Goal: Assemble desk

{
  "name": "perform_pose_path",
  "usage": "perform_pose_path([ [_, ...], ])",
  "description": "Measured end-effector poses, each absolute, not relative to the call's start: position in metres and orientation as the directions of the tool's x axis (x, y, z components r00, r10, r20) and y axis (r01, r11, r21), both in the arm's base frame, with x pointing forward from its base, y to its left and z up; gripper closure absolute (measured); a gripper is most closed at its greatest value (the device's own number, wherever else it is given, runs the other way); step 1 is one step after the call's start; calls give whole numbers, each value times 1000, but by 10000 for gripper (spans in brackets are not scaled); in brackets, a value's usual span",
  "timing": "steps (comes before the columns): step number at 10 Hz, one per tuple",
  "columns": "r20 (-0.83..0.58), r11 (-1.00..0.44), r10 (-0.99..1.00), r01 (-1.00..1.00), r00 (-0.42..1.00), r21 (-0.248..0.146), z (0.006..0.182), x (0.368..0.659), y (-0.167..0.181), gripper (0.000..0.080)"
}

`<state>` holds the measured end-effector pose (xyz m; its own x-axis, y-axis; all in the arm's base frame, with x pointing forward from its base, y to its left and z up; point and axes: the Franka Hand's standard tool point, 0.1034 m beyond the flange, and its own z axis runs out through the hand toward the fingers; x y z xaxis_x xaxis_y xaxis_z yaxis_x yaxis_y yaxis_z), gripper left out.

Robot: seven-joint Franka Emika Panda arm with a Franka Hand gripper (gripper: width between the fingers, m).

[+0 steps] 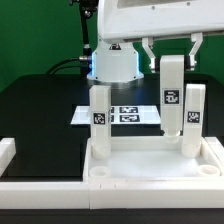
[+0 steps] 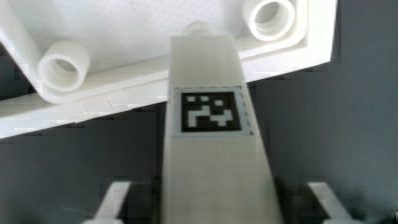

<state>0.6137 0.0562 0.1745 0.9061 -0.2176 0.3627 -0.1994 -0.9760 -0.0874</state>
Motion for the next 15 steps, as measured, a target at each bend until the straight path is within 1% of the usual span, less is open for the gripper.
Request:
perform_pose_path([
  [1,391,-988,-152,-139,908,-62,170,613,74,512],
  [2,397,-994,-112,-99,911,-54,163,611,93,512],
  [3,395,-994,-107,-93,912,-56,161,609,101,512],
  [6,392,-994,-105,-92,914,-52,158,609,100,512],
  [8,389,-995,-101,-90,916,-46,148,608,102,512],
  [10,392,-996,-94,-84,915,-43,145,613,107,512],
  [11,387,-996,-84,-76,918,-35,137,614,111,512],
  [13,401,-998,-69,-61,913,-34,136,622,121,512],
  [15,413,-998,-63,-54,909,-31,136,626,122,512],
])
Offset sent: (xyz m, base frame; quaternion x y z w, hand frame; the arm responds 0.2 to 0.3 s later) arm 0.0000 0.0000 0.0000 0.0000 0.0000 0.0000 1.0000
